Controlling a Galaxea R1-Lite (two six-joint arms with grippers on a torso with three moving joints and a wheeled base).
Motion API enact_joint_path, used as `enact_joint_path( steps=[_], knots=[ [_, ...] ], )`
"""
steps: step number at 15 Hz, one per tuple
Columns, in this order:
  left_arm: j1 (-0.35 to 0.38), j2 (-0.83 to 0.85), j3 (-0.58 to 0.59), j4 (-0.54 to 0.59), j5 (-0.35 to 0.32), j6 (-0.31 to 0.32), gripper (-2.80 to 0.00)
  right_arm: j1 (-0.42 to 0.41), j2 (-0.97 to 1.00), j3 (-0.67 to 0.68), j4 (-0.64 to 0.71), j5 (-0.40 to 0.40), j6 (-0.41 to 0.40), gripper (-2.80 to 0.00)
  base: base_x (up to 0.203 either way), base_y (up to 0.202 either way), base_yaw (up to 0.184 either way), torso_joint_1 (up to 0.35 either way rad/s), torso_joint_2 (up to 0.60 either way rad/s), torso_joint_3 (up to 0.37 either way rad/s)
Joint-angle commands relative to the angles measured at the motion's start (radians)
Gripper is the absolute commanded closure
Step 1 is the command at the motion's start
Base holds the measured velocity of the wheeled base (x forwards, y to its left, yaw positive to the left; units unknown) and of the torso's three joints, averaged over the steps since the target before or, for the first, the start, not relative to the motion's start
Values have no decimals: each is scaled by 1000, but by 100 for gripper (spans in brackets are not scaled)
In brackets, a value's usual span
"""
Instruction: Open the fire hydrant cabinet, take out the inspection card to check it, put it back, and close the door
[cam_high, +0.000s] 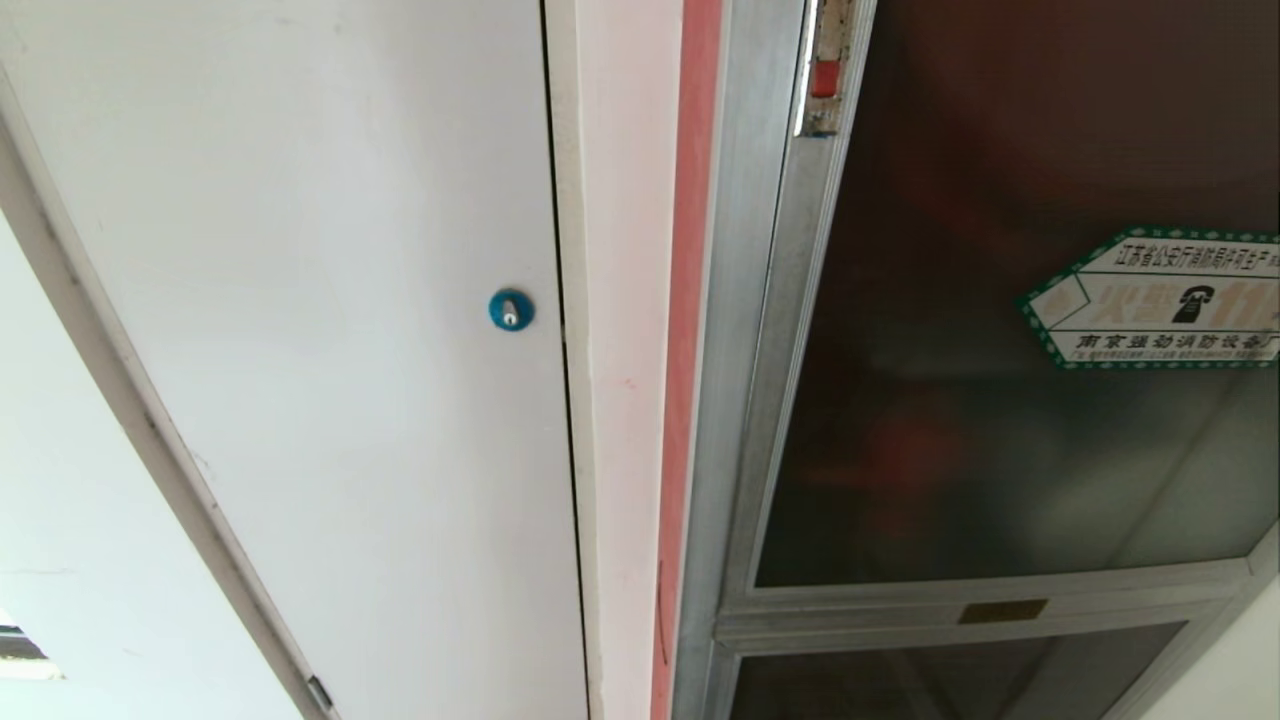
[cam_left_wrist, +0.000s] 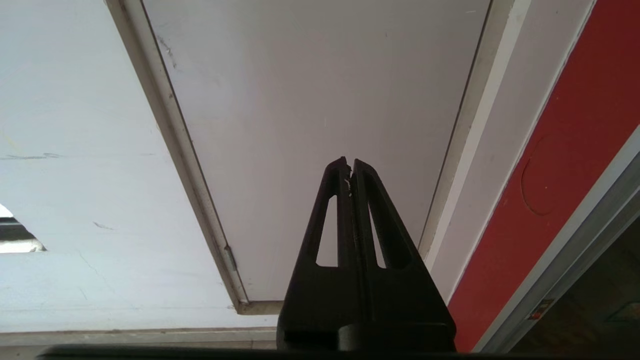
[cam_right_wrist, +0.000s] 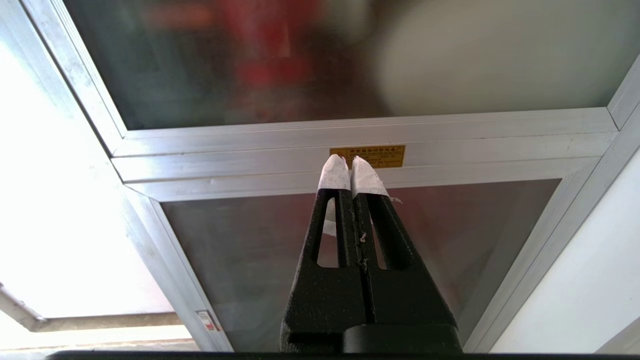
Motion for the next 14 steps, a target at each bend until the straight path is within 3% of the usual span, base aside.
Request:
enact_joint_path(
  steps=[1, 14],
  knots=[
    [0, -1, 0, 0, 0, 0, 0, 0, 2, 0, 0, 1, 0, 0, 0, 0, 0, 0, 0, 0],
    [0, -1, 0, 0, 0, 0, 0, 0, 2, 0, -1, -6, 4, 0, 0, 0, 0, 0, 0, 0]
  ],
)
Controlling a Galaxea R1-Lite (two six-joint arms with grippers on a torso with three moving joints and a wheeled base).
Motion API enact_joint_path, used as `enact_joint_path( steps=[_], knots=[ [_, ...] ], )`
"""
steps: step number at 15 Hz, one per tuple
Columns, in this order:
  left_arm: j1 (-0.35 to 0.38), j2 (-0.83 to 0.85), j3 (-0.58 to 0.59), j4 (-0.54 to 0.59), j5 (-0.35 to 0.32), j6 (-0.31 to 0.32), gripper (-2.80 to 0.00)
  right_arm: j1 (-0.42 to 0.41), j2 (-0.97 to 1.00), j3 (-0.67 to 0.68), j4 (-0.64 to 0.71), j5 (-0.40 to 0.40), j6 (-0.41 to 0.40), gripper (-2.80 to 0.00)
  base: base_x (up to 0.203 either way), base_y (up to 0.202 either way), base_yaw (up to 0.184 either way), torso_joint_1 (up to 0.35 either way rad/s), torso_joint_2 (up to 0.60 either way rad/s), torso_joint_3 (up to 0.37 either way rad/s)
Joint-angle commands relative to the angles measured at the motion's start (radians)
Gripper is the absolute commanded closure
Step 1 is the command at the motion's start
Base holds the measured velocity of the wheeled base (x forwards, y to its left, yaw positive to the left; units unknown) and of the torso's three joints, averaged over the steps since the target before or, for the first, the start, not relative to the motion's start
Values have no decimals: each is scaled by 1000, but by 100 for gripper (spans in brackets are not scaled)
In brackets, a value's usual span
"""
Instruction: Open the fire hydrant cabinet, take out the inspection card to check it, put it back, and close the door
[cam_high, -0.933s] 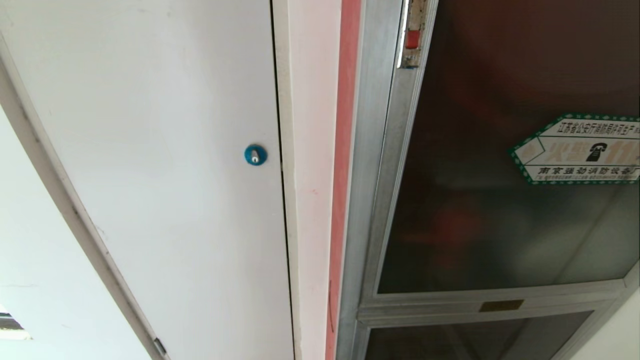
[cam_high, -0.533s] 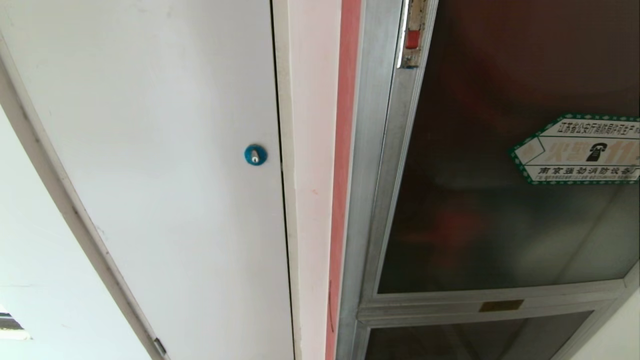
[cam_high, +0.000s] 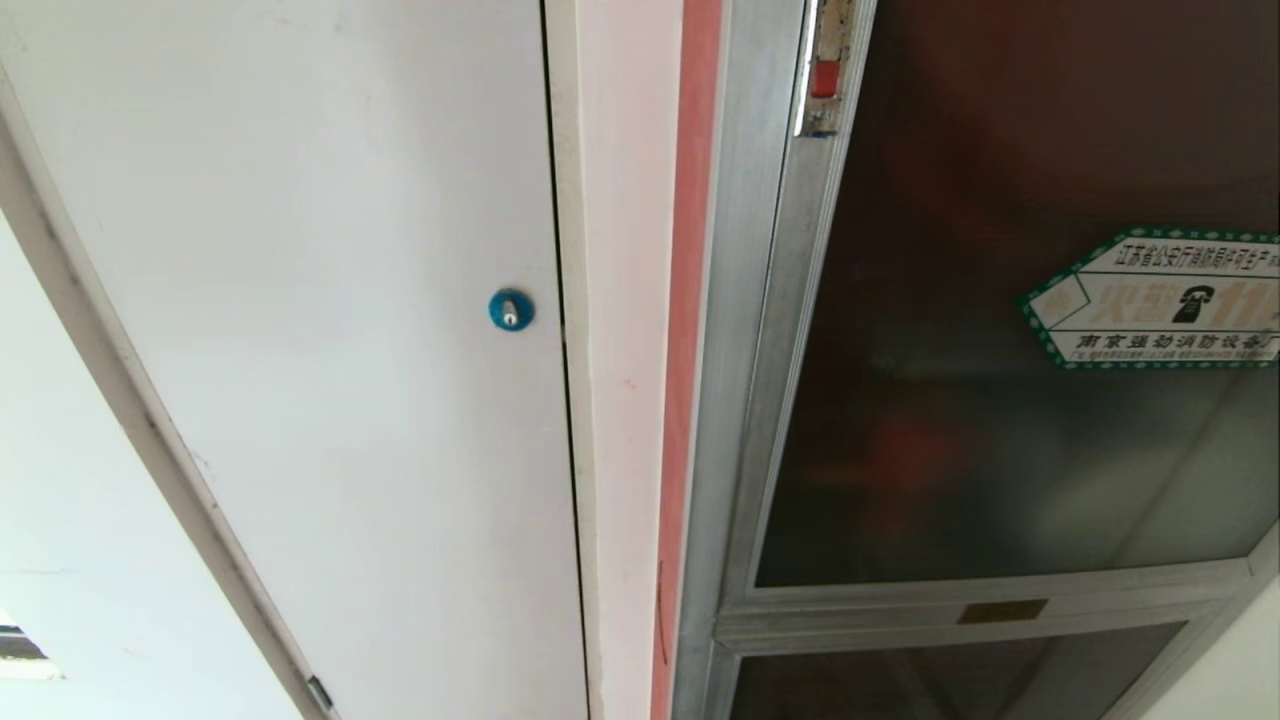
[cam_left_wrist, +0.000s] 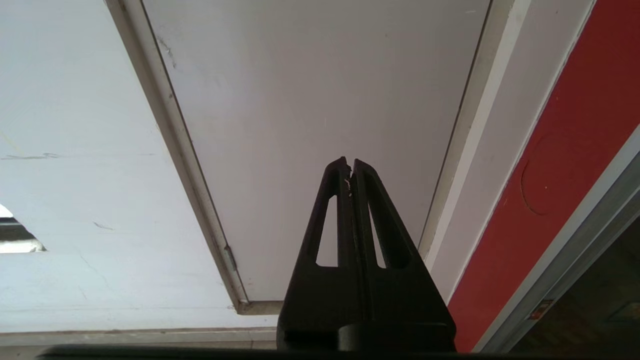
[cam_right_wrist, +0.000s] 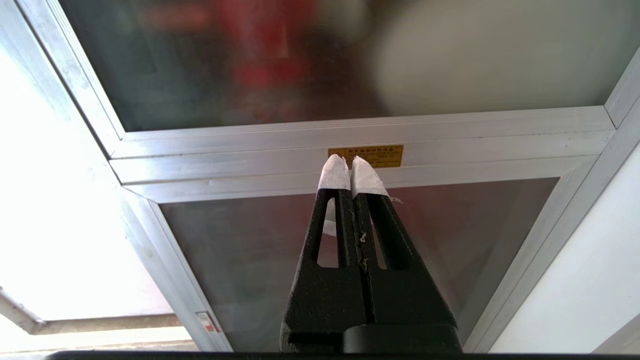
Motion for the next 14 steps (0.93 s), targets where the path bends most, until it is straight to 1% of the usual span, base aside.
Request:
enact_joint_path(
  steps=[1, 3, 4, 6, 8, 9, 11, 14],
  knots=[
    [1, -1, 0, 0, 0, 0, 0, 0, 2, 0, 0, -1, 0, 0, 0, 0, 0, 0, 0, 0],
    [1, -1, 0, 0, 0, 0, 0, 0, 2, -13, 1, -3, -3, 0, 0, 0, 0, 0, 0, 0],
    [1, -1, 0, 0, 0, 0, 0, 0, 2, -42, 9, -4, -4, 0, 0, 0, 0, 0, 0, 0],
    [1, -1, 0, 0, 0, 0, 0, 0, 19, -123, 38, -3, -5, 0, 0, 0, 0, 0, 0, 0],
    [1, -1, 0, 0, 0, 1, 0, 0, 91, -205, 62, 7, -5, 0, 0, 0, 0, 0, 0, 0],
    [1, -1, 0, 0, -1, 0, 0, 0, 133, -251, 65, 24, -5, 0, 0, 0, 0, 0, 0, 0],
    [1, -1, 0, 0, 0, 0, 0, 0, 224, -348, 69, 94, -4, 0, 0, 0, 0, 0, 0, 0],
    [1, -1, 0, 0, 0, 0, 0, 0, 403, -516, 71, 251, -3, 0, 0, 0, 0, 0, 0, 0]
  ],
)
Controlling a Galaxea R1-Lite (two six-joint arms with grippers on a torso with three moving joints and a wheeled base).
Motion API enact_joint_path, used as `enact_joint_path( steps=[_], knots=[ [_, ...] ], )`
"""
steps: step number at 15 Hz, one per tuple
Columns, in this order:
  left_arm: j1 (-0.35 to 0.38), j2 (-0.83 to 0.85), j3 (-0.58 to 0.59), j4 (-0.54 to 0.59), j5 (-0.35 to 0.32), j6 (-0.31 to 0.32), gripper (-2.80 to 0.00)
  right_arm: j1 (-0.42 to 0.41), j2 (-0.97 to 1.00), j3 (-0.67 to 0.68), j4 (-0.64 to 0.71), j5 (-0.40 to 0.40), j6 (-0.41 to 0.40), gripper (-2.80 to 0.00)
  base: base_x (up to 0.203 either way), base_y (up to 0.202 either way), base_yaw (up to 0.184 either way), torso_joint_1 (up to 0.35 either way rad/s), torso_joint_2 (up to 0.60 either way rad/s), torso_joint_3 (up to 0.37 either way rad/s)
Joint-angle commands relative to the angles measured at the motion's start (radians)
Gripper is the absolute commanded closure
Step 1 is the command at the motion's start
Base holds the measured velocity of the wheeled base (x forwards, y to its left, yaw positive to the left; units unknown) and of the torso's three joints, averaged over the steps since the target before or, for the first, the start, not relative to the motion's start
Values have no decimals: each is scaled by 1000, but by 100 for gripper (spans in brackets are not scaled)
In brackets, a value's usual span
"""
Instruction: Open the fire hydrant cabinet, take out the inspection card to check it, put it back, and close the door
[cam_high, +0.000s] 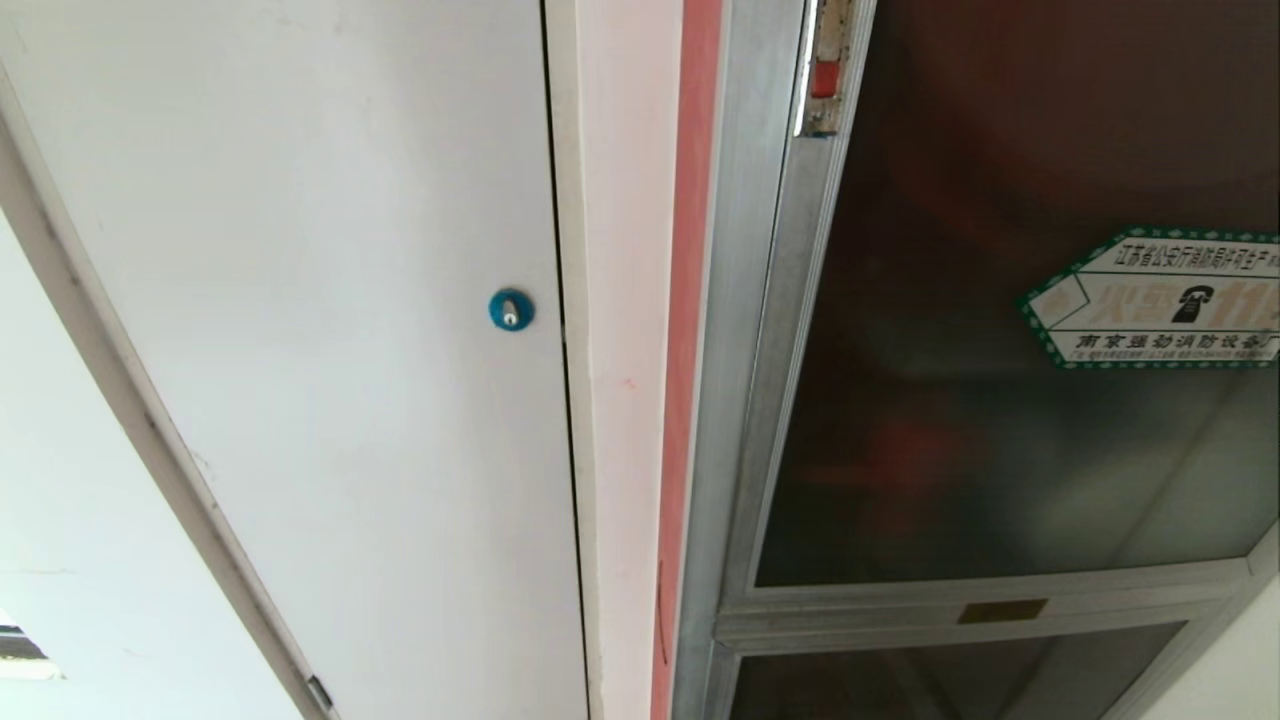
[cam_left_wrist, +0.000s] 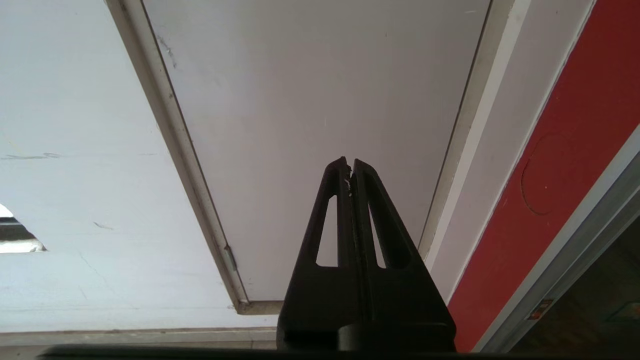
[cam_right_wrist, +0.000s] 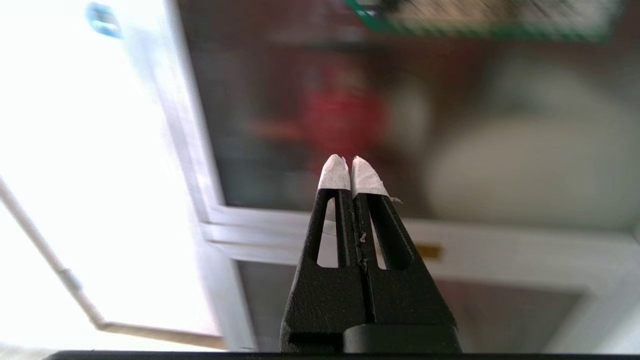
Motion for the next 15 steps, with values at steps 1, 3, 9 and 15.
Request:
enact_joint_path(
  steps=[1, 3, 9, 15],
  knots=[
    [0, -1, 0, 0, 0, 0, 0, 0, 184, -114, 1, 112, 1, 0, 0, 0, 0, 0, 0, 0],
    [0, -1, 0, 0, 0, 0, 0, 0, 307, -202, 0, 252, 1, 0, 0, 0, 0, 0, 0, 0],
    [0, -1, 0, 0, 0, 0, 0, 129, 689, -535, -8, 455, 74, 0, 0, 0, 0, 0, 0, 0],
    [0, -1, 0, 0, 0, 0, 0, 352, 929, -749, -69, 335, 102, 0, 0, 0, 0, 0, 0, 0]
  ],
)
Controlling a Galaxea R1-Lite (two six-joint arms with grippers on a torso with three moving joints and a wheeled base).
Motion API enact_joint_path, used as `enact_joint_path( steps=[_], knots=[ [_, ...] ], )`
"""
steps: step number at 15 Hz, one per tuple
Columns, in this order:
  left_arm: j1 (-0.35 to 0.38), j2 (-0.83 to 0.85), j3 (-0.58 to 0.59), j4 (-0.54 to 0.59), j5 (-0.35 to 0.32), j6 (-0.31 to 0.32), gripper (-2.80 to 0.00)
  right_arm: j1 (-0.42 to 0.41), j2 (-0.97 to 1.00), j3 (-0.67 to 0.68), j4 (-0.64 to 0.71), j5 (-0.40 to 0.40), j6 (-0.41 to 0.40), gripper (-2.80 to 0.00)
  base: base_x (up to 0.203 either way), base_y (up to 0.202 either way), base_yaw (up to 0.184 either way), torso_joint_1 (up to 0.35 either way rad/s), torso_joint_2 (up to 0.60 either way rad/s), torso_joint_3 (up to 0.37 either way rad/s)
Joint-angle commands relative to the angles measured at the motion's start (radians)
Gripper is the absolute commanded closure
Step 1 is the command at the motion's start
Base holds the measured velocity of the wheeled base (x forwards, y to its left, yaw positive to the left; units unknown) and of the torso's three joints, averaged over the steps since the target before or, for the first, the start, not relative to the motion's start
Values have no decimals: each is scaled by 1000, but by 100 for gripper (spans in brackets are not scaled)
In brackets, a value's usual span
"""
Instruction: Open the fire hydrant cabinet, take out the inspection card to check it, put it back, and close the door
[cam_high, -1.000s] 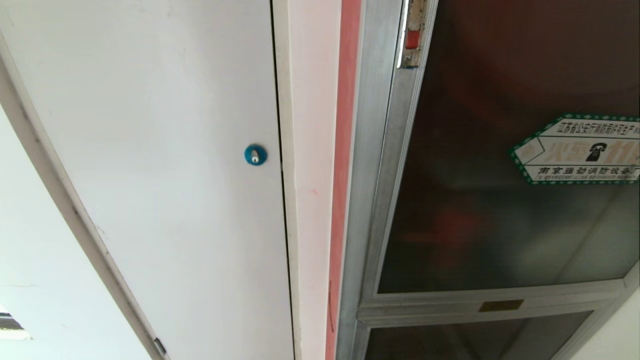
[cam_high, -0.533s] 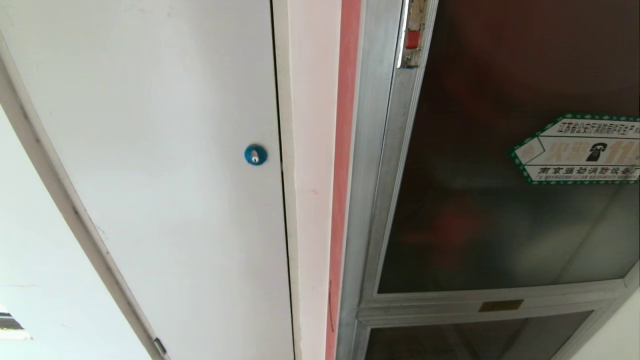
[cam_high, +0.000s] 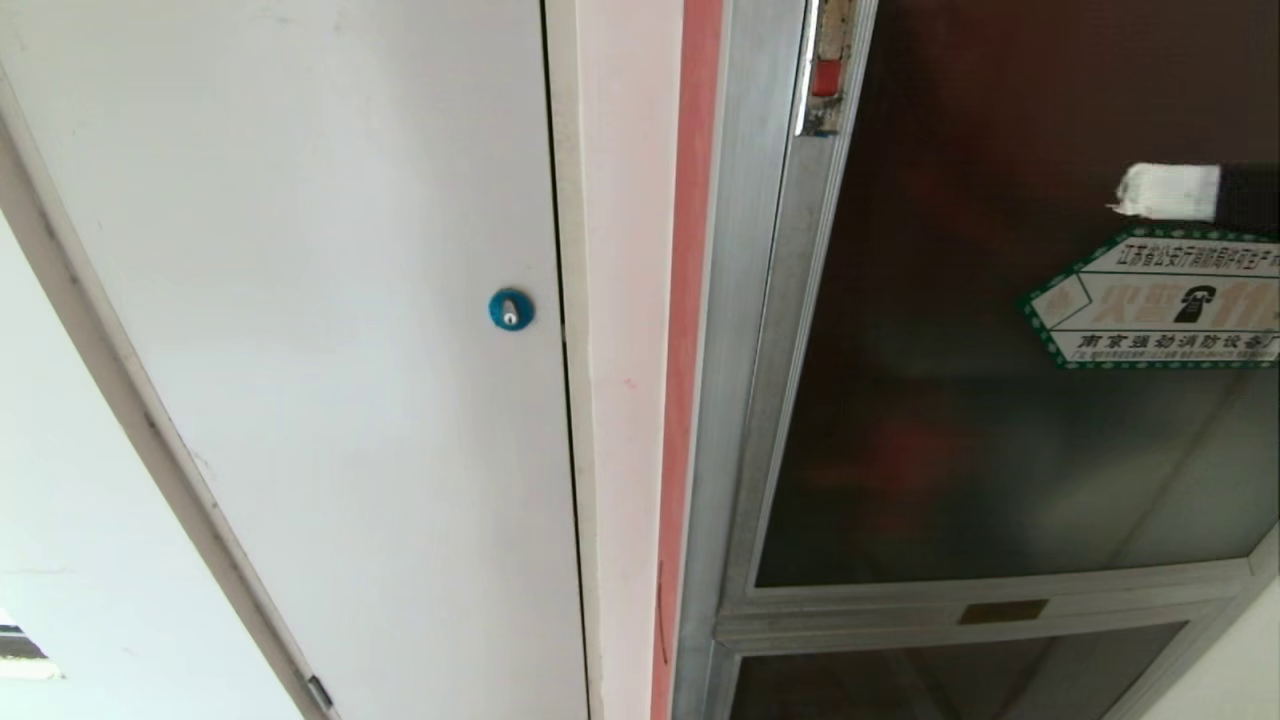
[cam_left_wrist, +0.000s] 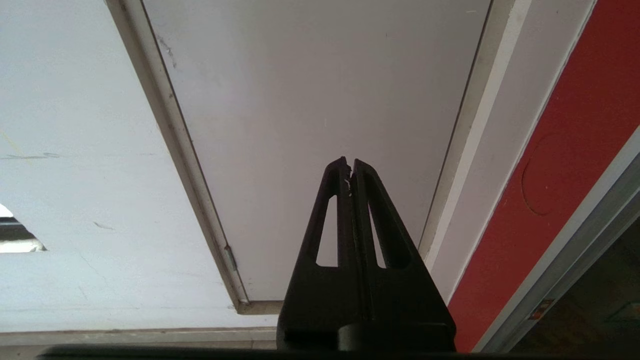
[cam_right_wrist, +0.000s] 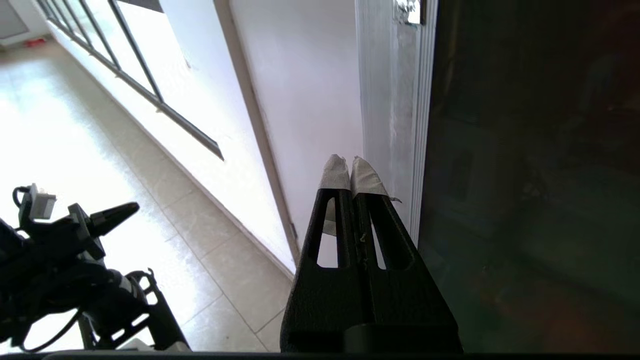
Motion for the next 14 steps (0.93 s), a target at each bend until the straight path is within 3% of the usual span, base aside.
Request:
enact_joint_path(
  steps=[1, 3, 4, 14],
  knots=[
    [0, -1, 0, 0, 0, 0, 0, 99, 107, -42, -37, -89, 0, 0, 0, 0, 0, 0, 0, 0],
    [0, -1, 0, 0, -1, 0, 0, 187, 179, -96, -71, -217, -2, 0, 0, 0, 0, 0, 0, 0],
    [0, -1, 0, 0, 0, 0, 0, 200, 210, -130, -81, -239, -3, 0, 0, 0, 0, 0, 0, 0],
    [0, -1, 0, 0, 0, 0, 0, 204, 386, -355, -87, -285, -3, 0, 0, 0, 0, 0, 0, 0]
  ],
)
